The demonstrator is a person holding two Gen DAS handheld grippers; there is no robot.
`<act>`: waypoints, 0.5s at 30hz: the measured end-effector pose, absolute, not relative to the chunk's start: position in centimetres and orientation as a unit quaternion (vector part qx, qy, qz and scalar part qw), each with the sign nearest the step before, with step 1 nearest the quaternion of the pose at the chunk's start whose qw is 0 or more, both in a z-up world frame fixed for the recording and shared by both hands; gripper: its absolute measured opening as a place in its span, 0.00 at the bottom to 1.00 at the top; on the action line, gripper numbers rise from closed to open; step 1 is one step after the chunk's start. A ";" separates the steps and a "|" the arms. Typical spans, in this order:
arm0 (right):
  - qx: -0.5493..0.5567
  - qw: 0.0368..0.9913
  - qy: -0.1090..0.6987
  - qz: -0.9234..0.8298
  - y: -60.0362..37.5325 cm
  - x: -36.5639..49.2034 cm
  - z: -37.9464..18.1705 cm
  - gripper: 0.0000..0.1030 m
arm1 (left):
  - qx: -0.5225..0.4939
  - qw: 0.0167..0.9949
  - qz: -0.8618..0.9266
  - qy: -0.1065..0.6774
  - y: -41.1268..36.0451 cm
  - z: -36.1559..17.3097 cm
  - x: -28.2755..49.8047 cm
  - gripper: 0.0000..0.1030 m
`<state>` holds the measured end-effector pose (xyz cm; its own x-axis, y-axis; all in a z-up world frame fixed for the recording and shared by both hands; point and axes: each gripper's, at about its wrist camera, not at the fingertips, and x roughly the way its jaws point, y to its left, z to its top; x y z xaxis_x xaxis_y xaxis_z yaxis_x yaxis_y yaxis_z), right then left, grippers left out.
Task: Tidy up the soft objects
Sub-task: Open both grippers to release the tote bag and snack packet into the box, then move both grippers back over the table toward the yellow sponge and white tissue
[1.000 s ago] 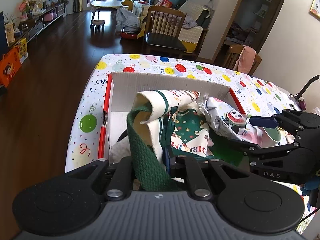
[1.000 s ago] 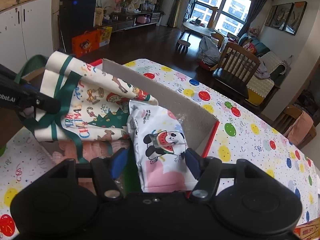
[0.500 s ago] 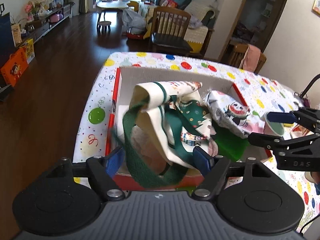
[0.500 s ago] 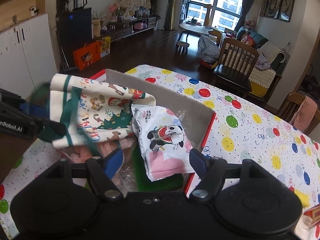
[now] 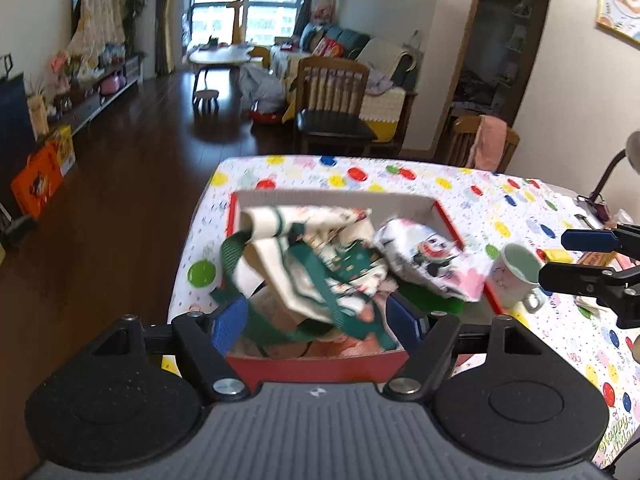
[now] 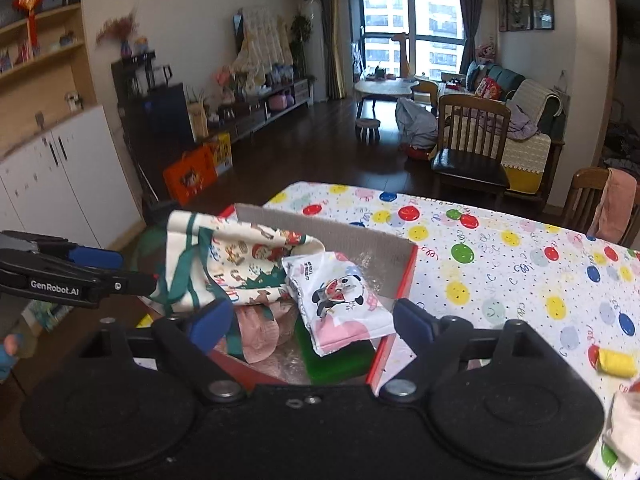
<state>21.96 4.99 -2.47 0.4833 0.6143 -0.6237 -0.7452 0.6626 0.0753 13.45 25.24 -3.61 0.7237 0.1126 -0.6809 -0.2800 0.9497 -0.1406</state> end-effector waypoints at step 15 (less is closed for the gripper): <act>-0.051 0.889 0.288 0.352 -4.4 21.4 -0.1 1.00 | -0.078 0.940 0.011 0.331 16.9 -0.2 16.9 0.83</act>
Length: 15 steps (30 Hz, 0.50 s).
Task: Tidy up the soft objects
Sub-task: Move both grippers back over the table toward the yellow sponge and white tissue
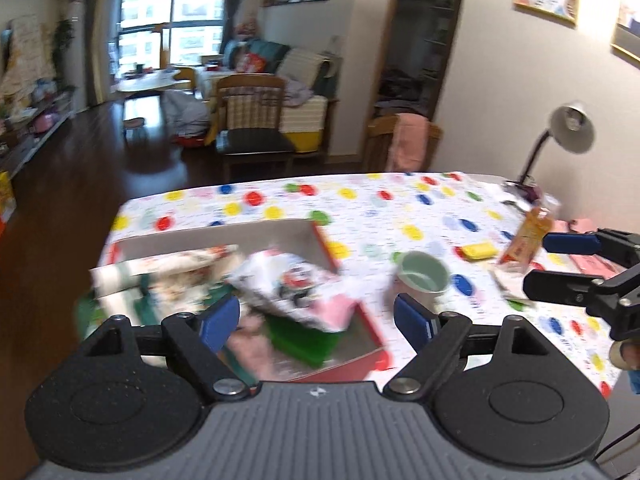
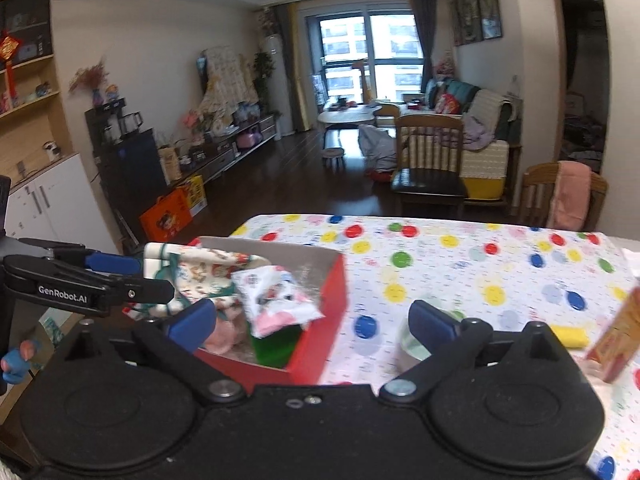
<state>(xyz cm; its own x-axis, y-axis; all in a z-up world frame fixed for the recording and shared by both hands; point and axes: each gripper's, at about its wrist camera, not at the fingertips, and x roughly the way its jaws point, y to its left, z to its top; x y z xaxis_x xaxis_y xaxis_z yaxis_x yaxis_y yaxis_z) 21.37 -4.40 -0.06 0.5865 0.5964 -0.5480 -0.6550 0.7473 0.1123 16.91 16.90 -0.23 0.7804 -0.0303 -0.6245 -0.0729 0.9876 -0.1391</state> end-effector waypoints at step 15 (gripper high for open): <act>-0.030 0.912 0.308 0.269 -15.8 24.5 -2.2 1.00 | -0.059 0.932 -0.100 0.344 3.9 -1.3 25.3 0.86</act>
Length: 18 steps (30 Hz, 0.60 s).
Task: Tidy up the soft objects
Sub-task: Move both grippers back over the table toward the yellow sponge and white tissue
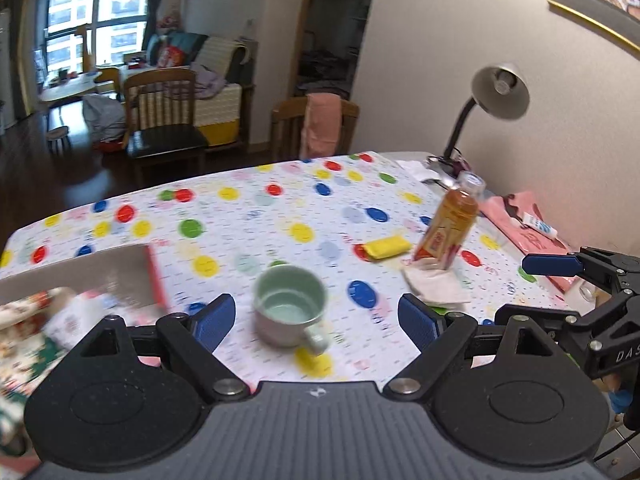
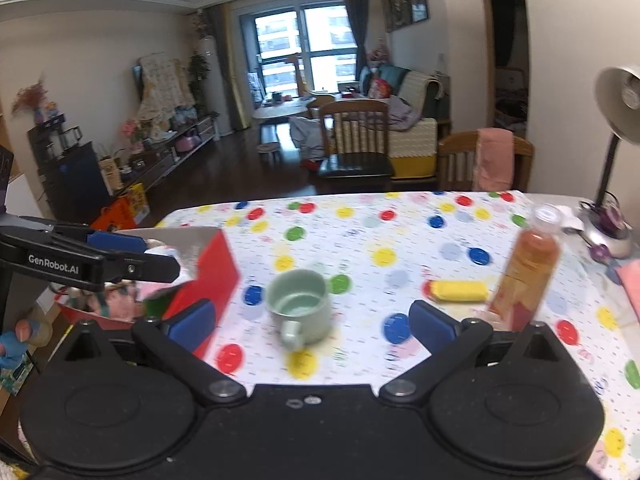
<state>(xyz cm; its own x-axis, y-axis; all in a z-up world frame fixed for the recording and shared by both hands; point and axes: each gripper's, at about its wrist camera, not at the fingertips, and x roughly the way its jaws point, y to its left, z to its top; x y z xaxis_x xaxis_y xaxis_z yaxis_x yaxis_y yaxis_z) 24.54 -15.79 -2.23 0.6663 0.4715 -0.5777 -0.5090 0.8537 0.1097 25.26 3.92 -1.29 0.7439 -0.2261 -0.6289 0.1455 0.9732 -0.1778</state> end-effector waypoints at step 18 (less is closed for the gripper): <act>-0.037 0.919 0.332 0.209 -25.3 30.1 -5.9 1.00 | -0.012 0.918 -0.134 0.374 -10.0 -5.4 37.7 0.87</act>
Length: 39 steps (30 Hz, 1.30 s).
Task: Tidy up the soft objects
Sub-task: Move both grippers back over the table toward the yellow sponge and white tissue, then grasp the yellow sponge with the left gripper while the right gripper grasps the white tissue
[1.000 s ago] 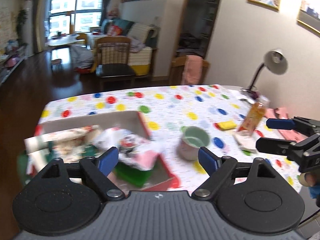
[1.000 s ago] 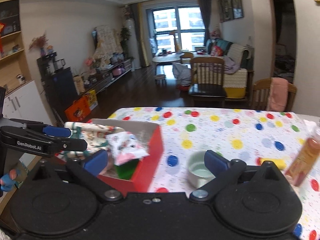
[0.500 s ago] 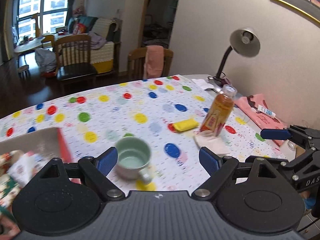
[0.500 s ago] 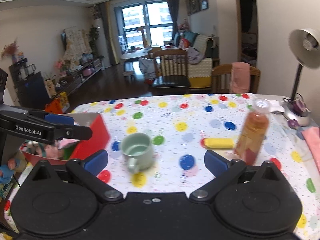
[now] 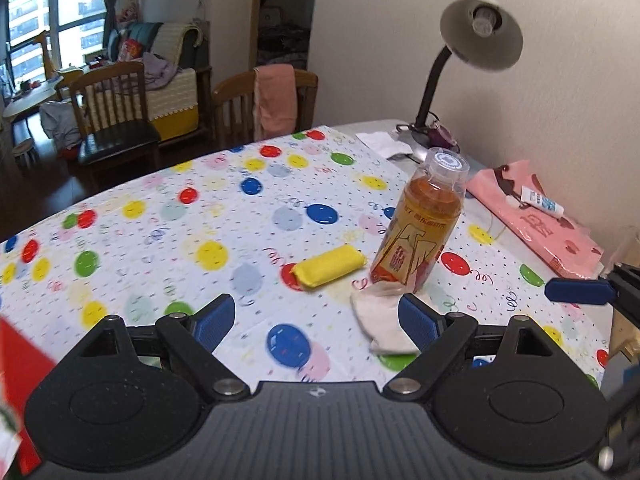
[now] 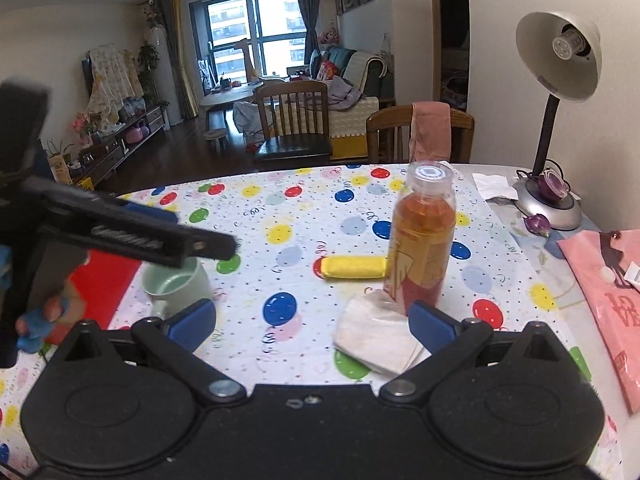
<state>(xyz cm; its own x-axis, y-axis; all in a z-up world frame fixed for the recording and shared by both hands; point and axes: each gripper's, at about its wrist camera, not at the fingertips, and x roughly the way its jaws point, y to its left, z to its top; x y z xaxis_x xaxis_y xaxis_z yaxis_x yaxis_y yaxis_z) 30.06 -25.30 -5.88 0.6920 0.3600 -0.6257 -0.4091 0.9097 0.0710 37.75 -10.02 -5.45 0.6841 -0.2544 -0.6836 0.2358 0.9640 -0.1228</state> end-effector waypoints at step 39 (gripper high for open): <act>-0.071 0.871 0.425 0.236 -27.3 41.6 -17.5 1.00 | 0.101 0.834 -0.218 0.497 -18.5 -18.4 57.6 0.86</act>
<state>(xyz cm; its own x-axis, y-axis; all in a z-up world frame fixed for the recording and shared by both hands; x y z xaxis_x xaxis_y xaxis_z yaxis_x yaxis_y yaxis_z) 41.58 -27.25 -17.49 0.5272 0.3497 -0.7744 -0.4712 0.8787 0.0760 57.65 -18.46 -18.36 0.4101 -0.2637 -0.8731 0.4638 0.8846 -0.0493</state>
